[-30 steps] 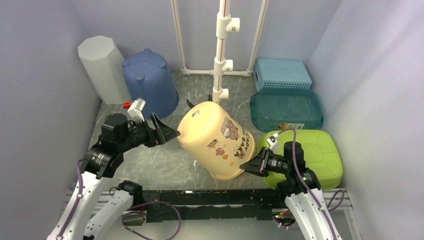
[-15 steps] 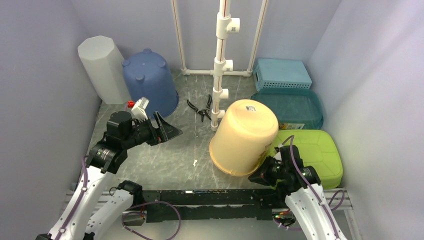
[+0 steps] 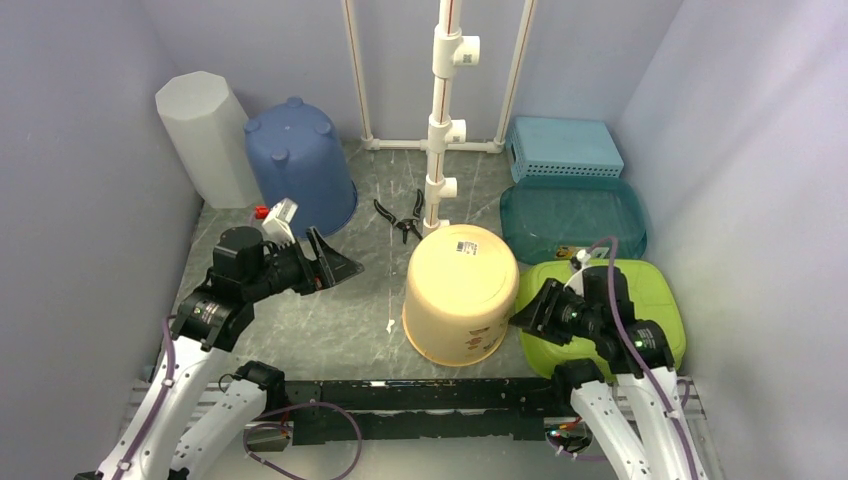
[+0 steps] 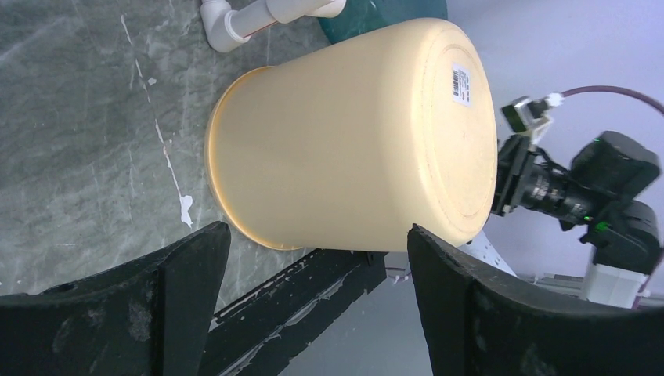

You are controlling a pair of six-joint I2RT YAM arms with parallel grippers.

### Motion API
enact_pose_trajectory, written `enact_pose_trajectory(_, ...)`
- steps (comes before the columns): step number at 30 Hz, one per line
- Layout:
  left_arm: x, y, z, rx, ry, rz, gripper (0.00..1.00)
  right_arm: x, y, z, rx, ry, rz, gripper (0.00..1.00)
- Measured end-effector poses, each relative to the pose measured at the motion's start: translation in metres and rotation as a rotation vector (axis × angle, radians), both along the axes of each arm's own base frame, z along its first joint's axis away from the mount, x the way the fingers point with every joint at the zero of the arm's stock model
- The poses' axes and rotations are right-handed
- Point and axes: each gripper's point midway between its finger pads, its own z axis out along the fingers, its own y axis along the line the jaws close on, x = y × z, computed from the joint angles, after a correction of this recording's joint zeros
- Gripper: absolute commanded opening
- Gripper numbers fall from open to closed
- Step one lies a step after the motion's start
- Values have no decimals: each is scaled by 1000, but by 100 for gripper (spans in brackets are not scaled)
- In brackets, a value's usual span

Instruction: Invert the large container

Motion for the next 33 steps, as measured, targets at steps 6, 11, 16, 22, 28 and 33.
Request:
enact_pose_trajectory(6,-2,0,-2,3,12,-4,89,19,-22,55,-113,-175,-60,74)
enact_pose_trajectory(11,-5,2,-6,14,24,-4,90,40,-51,88,-258,-259,-164,90)
enact_pose_trajectory(16,-13,11,-10,57,36,20,91,53,-78,94,-389,-281,-267,95)
enact_pose_trajectory(22,-19,17,-2,86,18,23,91,65,-79,74,-439,-211,-236,98)
enact_pose_trajectory(28,-25,12,0,84,5,-33,92,63,-40,24,-301,-90,-65,100)
enact_pose_trajectory(33,-33,4,28,38,-55,-100,93,55,-16,13,-185,-59,29,100)
